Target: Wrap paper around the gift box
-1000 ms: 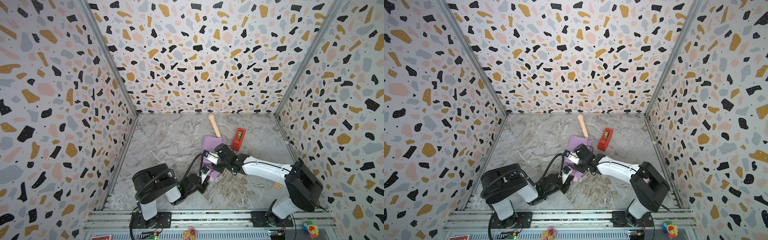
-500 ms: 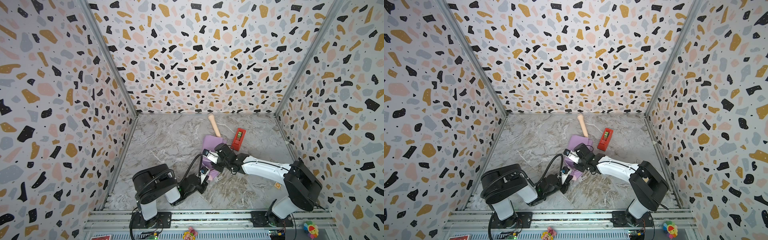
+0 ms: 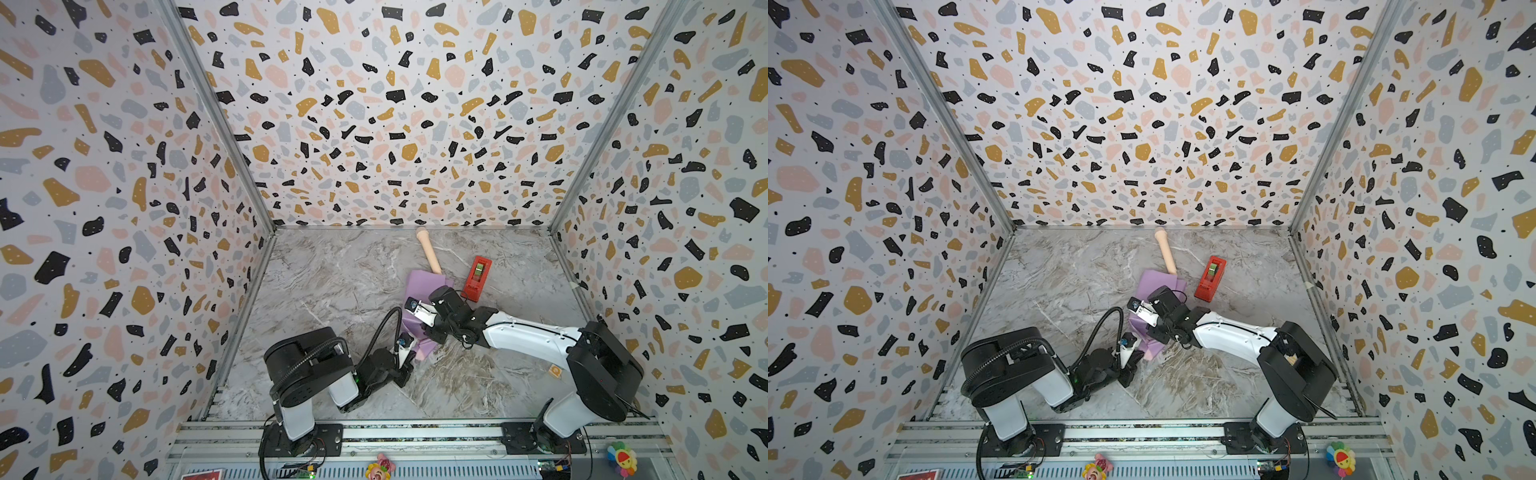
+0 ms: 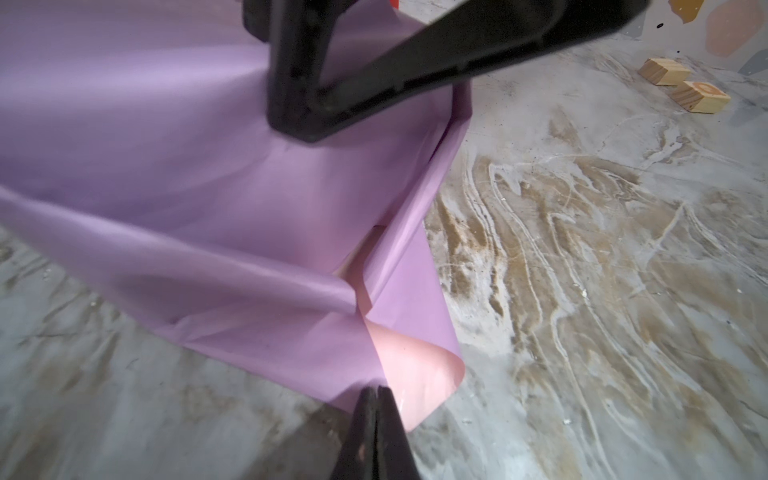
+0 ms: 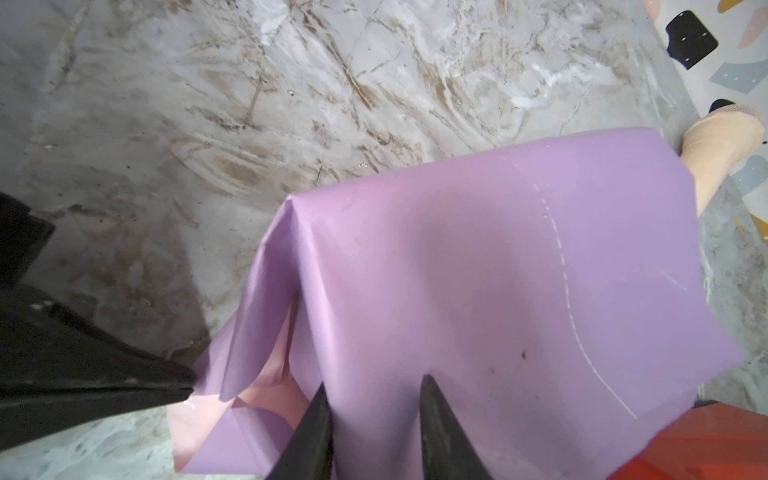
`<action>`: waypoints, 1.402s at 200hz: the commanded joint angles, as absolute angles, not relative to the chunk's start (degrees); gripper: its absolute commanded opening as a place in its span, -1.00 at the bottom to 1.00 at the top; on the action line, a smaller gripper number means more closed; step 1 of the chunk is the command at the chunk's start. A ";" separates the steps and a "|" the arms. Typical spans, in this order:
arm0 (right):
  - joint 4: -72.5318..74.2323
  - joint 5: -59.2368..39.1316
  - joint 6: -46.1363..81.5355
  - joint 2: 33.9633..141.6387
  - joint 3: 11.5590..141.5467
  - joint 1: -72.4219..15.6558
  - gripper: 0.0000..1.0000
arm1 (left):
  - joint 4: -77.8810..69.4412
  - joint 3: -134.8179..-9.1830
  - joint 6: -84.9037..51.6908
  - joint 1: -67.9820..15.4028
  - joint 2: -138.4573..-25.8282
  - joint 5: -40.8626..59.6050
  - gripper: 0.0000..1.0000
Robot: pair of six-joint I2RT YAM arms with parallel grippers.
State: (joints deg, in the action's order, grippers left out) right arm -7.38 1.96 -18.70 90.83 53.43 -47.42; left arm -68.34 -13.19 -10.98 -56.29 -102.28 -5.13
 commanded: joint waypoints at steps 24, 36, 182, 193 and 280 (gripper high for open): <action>-18.20 3.01 -16.46 95.32 50.63 -46.32 -0.35 | -68.59 -14.23 -12.60 -54.39 -101.44 -6.92 -1.00; -18.21 3.05 -16.36 95.28 50.68 -46.36 -0.35 | -68.65 -14.40 -13.24 -53.74 -101.64 -6.65 -1.00; -18.41 3.35 -16.28 95.12 50.68 -46.32 -0.35 | -62.53 -20.16 -15.44 -48.52 -103.72 -2.63 -0.97; -18.46 3.34 -16.21 94.94 50.79 -46.32 -0.36 | -62.49 -19.56 -16.29 -48.49 -102.14 -1.37 -0.86; -13.63 -2.03 -13.95 85.65 58.56 -46.60 0.10 | -45.85 -12.11 -26.44 -48.19 -73.12 -4.30 -0.25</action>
